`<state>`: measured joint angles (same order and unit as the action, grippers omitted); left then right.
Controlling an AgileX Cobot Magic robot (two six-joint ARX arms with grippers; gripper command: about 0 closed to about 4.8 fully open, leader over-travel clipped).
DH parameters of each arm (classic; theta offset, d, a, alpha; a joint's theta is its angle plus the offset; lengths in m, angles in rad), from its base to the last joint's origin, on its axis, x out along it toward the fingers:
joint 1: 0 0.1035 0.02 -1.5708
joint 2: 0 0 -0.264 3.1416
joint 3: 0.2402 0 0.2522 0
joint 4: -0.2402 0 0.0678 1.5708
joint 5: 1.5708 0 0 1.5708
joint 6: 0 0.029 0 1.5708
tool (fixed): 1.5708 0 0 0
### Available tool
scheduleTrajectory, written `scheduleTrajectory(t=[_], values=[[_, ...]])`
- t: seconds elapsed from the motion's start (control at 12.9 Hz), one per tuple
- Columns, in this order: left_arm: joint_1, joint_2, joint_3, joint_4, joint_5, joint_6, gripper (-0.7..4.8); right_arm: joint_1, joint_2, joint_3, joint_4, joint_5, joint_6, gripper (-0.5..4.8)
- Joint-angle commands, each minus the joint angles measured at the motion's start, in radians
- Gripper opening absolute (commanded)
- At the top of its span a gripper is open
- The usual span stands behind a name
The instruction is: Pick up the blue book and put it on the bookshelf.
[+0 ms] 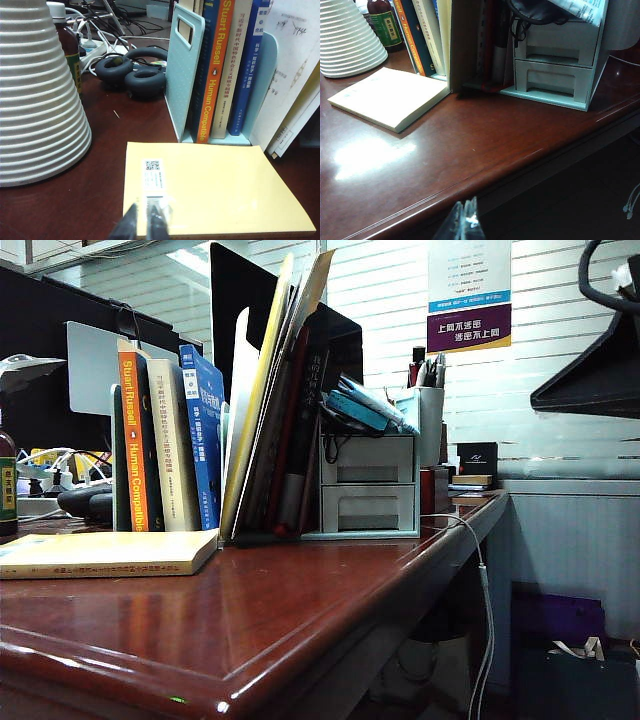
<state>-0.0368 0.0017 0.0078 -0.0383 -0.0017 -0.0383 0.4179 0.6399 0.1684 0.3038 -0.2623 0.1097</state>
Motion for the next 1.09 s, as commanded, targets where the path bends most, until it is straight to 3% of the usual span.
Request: scheduleTrajectory(t=[0.08, 0.16, 0.31, 0.47, 0.7, 0.78, 1.09], values=[[0.0, 0.001, -0.001, 0.01, 0.006, 0.001, 0.35, 0.0, -0.003, 0.003, 0.013, -0.002, 0.002, 0.0], [0.0, 0.001, -0.001, 0.01, 0.006, 0.001, 0.35, 0.0, -0.003, 0.003, 0.014, 0.0, 0.002, 0.0], [0.0, 0.001, -0.001, 0.01, 0.006, 0.001, 0.35, -0.025, -0.071, -0.02, 0.011, 0.23, -0.005, 0.0], [0.001, 0.001, -0.001, 0.01, 0.006, 0.001, 0.35, -0.087, -0.206, -0.061, 0.013, 0.364, -0.01, 0.0], [0.0, 0.001, -0.001, 0.01, 0.006, 0.001, 0.35, -0.189, -0.507, -0.162, -0.014, 0.343, -0.016, 0.0], [0.0, 0.001, -0.001, 0.01, 0.006, 0.001, 0.35, -0.248, -0.639, -0.161, -0.212, 0.342, -0.033, 0.0], [0.0, 0.001, -0.001, 0.0, 0.006, 0.001, 0.35, -0.262, -0.637, -0.161, -0.22, 0.339, -0.032, 0.0]])
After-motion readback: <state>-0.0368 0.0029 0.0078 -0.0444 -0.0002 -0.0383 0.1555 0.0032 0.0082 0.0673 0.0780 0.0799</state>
